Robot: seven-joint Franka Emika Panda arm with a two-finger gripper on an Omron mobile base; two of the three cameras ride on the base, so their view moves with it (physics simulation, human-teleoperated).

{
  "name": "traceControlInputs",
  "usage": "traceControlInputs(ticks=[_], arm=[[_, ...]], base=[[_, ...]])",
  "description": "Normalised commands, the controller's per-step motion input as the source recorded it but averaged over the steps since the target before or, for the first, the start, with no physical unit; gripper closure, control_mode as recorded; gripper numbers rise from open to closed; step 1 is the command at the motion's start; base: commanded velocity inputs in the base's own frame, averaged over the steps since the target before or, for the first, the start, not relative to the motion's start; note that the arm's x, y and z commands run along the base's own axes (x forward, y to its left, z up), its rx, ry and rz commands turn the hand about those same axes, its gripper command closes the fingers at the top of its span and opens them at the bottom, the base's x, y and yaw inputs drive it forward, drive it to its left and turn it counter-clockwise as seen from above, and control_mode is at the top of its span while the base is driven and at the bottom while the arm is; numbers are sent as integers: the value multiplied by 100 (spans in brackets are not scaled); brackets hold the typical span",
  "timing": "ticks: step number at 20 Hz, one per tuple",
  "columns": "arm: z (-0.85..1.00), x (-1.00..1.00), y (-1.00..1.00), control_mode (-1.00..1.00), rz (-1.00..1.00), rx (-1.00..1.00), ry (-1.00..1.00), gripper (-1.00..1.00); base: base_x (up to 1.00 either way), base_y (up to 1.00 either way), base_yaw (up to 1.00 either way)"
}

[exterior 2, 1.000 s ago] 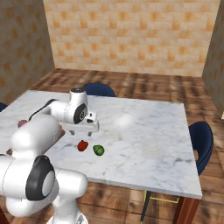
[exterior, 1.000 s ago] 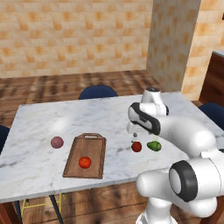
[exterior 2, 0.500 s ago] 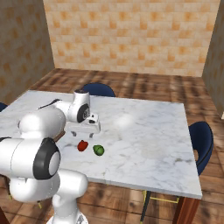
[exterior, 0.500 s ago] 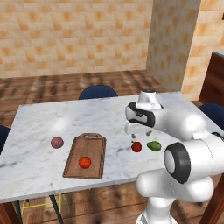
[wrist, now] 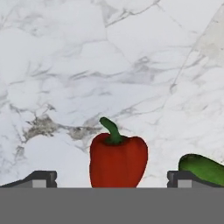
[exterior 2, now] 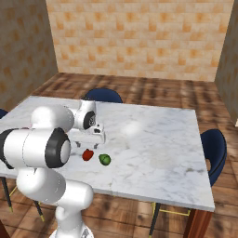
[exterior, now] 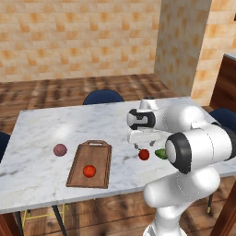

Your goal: Place the avocado, onion, tomato, and bell pepper on the cutting board.

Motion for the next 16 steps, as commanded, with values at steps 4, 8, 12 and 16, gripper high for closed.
traceControlInputs(ticks=[4, 8, 12, 16], arm=[[-20, 0, 0, -100, 0, 0, 7, -100], [-18, 0, 0, -100, 0, 0, 6, -100], [-19, 0, 0, -100, 0, 0, 6, -100], [-18, 0, 0, -100, 0, 0, 5, -100]], base=[[0, 0, 0], [0, 0, 0], [0, 0, 0], [0, 0, 0]])
